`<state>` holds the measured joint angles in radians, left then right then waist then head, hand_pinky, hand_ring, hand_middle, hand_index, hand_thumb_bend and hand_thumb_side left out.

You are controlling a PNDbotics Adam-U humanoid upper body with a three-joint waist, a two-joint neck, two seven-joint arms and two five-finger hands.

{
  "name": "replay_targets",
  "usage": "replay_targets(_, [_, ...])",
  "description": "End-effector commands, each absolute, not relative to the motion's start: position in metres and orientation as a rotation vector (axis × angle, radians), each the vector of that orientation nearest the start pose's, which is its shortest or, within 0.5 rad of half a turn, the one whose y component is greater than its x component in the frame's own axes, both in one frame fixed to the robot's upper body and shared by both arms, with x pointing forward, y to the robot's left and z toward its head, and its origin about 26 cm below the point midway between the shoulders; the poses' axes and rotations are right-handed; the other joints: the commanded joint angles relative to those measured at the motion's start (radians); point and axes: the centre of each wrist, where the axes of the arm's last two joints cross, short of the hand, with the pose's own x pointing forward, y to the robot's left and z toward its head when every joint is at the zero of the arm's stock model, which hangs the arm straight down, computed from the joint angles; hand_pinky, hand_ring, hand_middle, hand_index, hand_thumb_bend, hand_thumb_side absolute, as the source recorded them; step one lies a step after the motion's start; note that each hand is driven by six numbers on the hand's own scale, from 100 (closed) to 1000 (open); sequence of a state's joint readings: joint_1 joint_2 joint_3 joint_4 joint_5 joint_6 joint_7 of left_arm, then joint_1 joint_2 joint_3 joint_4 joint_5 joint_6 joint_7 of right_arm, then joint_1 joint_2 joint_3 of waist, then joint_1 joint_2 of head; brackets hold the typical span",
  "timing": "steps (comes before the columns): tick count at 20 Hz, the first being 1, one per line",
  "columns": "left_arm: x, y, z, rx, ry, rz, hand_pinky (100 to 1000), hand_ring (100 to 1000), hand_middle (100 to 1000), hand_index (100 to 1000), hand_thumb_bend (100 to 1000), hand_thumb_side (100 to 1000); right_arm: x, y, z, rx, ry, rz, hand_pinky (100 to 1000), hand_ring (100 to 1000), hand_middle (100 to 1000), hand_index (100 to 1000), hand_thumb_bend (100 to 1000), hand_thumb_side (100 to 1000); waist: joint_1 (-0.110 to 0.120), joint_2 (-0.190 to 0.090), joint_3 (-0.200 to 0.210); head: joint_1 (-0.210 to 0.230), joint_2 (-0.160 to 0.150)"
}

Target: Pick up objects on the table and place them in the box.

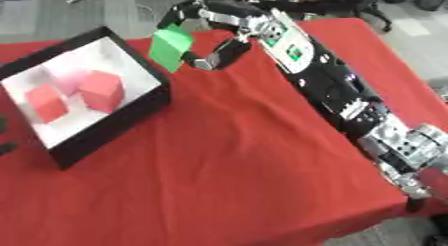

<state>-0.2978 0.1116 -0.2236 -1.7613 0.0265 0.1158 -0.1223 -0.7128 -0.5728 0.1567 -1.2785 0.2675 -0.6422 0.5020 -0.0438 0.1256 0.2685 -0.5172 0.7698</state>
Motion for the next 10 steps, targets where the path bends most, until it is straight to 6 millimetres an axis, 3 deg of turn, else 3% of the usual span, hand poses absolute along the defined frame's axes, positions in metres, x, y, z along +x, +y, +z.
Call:
replay_targets(1, [0.323,0.157,0.13,-0.316,-1.898,-0.51,819,1000,772,687,100,868,0.432,-0.303,0.21,-0.304,-2.043,1.639,986,786,418,663,100,204,0.015,0.014,0.023,-0.025,-0.037])
replay_targets(5, [0.321,0.133,0.132,-0.417,-1.877,-0.624,819,1000,773,687,100,873,0.45,-0.28,0.197,-0.248,-1.944,1.624,984,788,433,681,100,201,0.001,0.027,0.097,-0.075,-0.061])
replay_targets(10, [0.321,0.128,0.131,-0.451,-1.866,-0.665,819,1000,773,687,100,875,0.462,-0.279,0.178,-0.245,-1.882,1.629,981,793,508,752,100,204,-0.003,0.03,0.106,-0.083,-0.069])
